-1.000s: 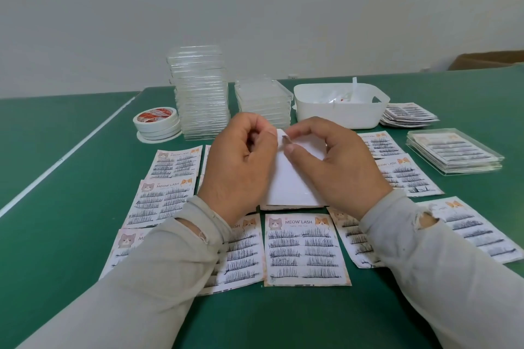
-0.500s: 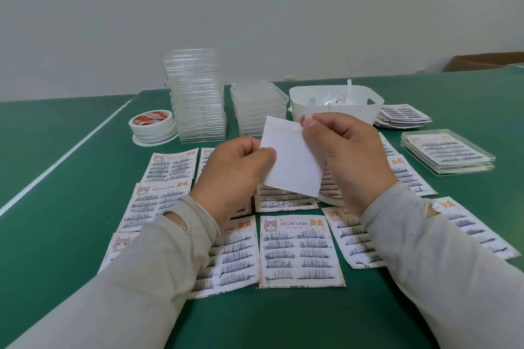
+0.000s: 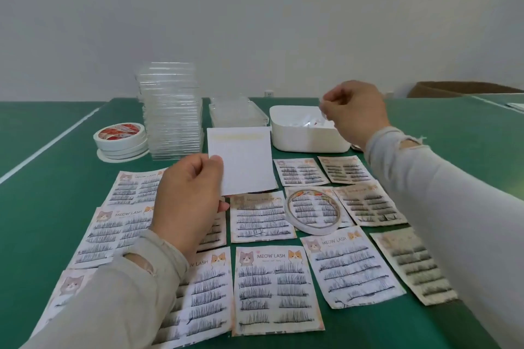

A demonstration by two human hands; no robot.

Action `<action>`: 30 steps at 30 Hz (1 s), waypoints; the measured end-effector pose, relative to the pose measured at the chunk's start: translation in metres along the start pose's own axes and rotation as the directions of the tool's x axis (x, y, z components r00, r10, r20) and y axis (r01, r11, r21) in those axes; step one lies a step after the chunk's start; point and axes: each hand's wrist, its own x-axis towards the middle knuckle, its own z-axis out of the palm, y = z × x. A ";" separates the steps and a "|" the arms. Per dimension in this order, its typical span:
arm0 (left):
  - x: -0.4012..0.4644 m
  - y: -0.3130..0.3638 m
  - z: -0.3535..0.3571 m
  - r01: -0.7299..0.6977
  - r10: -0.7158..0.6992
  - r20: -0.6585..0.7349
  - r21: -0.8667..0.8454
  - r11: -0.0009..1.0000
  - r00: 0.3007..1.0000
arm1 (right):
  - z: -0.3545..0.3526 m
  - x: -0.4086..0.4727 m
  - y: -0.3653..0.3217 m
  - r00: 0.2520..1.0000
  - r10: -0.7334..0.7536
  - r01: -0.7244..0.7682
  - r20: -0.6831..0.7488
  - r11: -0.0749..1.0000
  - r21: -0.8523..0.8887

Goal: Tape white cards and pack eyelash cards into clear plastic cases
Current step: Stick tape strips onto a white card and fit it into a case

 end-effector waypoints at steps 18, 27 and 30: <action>-0.005 0.011 0.000 0.017 -0.016 0.015 -0.090 0.996 1.000 | -0.013 -0.013 -0.011 0.985 0.143 -0.151 0.100 0.986 0.076; -0.011 0.019 -0.003 -0.003 0.014 0.075 -0.140 0.990 0.997 | 0.029 -0.120 -0.030 0.923 0.183 -0.310 0.338 0.874 0.374; -0.011 0.017 -0.001 -0.043 0.053 0.120 -0.087 0.995 0.991 | 0.027 -0.122 -0.022 0.935 0.108 -0.250 0.337 0.876 0.412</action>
